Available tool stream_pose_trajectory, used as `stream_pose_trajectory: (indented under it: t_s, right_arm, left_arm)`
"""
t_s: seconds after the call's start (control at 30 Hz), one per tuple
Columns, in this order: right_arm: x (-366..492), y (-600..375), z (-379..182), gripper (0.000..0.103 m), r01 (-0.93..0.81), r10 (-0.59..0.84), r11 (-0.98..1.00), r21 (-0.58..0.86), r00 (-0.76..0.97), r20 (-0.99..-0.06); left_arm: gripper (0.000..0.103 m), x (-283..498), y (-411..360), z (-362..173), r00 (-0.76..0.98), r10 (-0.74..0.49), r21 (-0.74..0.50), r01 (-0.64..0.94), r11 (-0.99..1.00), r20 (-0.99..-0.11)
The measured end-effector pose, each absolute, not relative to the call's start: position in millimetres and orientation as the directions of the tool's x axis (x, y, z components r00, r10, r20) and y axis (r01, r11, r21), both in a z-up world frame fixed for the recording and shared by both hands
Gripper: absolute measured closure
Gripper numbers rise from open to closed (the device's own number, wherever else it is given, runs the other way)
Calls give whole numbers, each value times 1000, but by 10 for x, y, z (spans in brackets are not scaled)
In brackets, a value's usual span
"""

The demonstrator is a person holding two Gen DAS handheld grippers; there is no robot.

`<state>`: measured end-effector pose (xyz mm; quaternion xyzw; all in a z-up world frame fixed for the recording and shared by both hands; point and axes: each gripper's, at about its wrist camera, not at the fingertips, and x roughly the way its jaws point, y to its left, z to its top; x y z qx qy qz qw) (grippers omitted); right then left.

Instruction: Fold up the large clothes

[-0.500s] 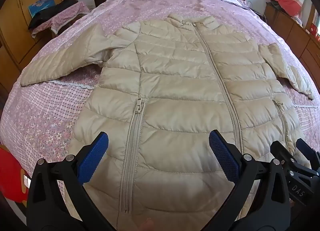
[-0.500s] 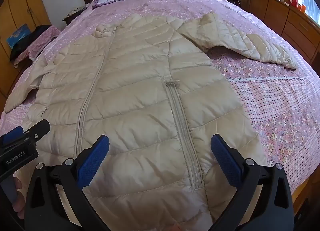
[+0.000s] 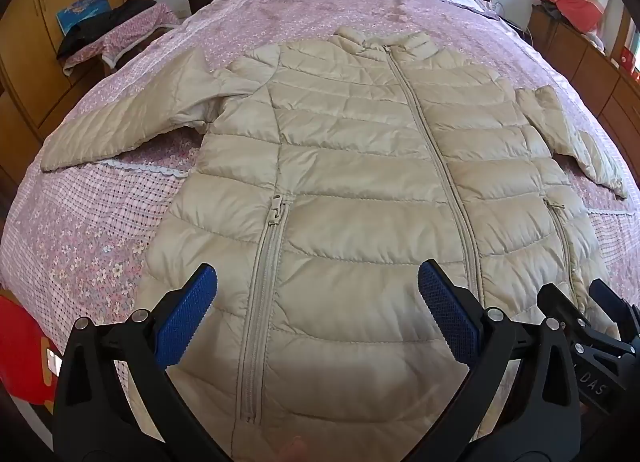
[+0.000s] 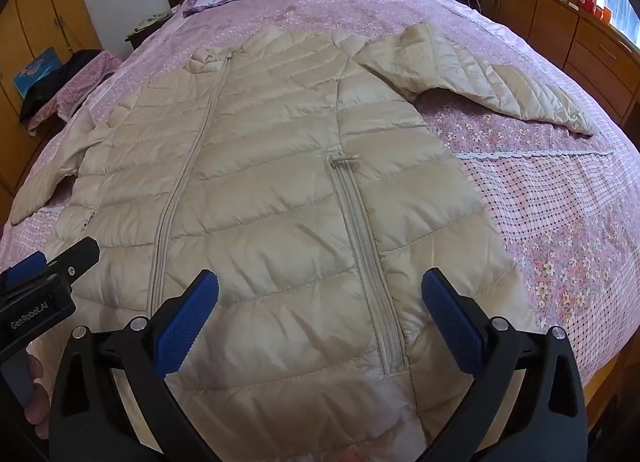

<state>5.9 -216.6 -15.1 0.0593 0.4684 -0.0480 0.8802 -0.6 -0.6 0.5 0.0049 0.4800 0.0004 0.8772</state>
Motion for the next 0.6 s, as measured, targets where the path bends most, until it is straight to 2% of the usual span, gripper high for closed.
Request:
stream_pose_trajectory:
  t_s: [0.6]
  right_arm:
    - [45, -2183, -148, 5, 149, -36, 987, 57, 555, -831]
  left_arm:
    - [3, -29, -9, 16, 537, 4, 7, 4, 1000, -844]
